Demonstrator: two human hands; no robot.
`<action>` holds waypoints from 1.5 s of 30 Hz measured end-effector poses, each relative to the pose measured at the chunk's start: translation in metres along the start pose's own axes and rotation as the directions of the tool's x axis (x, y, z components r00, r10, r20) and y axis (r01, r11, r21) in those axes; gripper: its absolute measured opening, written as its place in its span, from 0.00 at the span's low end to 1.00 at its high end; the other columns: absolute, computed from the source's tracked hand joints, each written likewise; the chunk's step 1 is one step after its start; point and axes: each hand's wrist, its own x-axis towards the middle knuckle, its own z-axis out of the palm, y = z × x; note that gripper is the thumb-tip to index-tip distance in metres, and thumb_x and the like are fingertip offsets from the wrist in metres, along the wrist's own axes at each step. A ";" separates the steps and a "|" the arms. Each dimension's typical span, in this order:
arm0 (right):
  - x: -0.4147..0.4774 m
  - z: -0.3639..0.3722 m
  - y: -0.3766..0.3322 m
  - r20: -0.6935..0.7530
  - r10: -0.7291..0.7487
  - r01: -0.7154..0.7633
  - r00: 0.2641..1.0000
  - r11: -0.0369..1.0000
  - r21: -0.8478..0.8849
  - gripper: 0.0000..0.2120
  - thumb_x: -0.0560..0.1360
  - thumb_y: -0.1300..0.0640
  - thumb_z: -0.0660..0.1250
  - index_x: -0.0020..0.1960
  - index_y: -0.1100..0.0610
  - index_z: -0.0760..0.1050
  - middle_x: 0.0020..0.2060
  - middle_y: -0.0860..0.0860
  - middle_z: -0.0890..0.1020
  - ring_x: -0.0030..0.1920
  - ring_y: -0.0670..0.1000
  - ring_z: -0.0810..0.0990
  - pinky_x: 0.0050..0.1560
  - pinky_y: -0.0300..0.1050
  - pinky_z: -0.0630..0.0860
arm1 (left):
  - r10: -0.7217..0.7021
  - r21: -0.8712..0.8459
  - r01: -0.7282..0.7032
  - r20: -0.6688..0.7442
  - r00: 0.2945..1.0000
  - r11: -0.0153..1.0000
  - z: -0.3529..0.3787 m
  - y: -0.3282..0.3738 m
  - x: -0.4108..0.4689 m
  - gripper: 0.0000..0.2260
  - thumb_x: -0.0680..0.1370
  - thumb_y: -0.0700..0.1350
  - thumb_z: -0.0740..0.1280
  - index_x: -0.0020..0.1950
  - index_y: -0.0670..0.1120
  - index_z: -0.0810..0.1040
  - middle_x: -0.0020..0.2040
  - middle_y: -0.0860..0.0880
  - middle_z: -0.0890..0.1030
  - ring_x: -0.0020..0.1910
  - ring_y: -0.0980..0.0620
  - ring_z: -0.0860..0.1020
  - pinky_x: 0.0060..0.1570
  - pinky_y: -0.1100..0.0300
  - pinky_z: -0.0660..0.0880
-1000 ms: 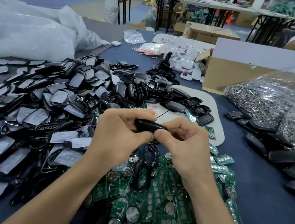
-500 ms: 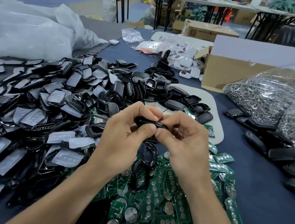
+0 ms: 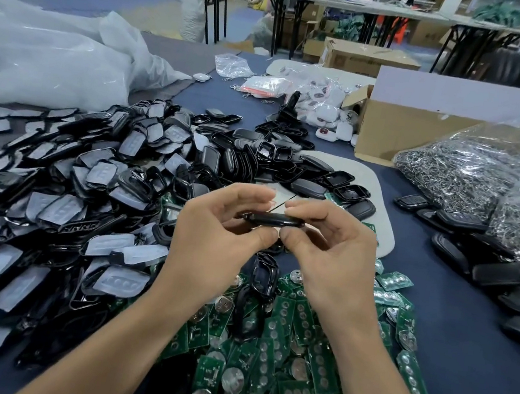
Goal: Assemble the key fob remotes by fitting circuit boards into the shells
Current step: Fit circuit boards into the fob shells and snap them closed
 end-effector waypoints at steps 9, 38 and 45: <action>0.001 -0.001 -0.002 -0.050 0.014 -0.010 0.999 0.997 0.078 0.14 0.68 0.69 0.76 0.45 0.51 0.86 0.47 0.48 0.89 0.51 0.48 0.88 0.52 0.39 0.82 | -0.018 -0.084 0.008 -0.116 0.993 0.996 0.002 0.004 -0.001 0.22 0.68 0.31 0.81 0.47 0.59 0.88 0.44 0.54 0.89 0.45 0.53 0.88 0.48 0.64 0.82; -0.002 0.001 -0.005 -0.143 -0.027 0.026 0.989 1.000 -0.007 0.15 0.65 0.63 0.79 0.41 0.42 0.87 0.42 0.43 0.88 0.42 0.46 0.88 0.42 0.36 0.81 | -0.072 -0.060 0.063 -0.161 0.984 0.996 0.007 0.005 -0.005 0.11 0.69 0.47 0.79 0.46 0.59 0.82 0.43 0.53 0.88 0.43 0.54 0.87 0.44 0.66 0.81; -0.001 0.002 -0.004 -0.143 -0.001 0.004 0.990 1.000 0.022 0.14 0.64 0.65 0.79 0.41 0.47 0.87 0.43 0.45 0.88 0.43 0.47 0.88 0.43 0.36 0.82 | -0.009 -0.039 0.003 -0.162 0.987 0.999 0.009 0.005 -0.008 0.14 0.71 0.40 0.81 0.46 0.56 0.81 0.44 0.54 0.88 0.46 0.56 0.87 0.46 0.68 0.80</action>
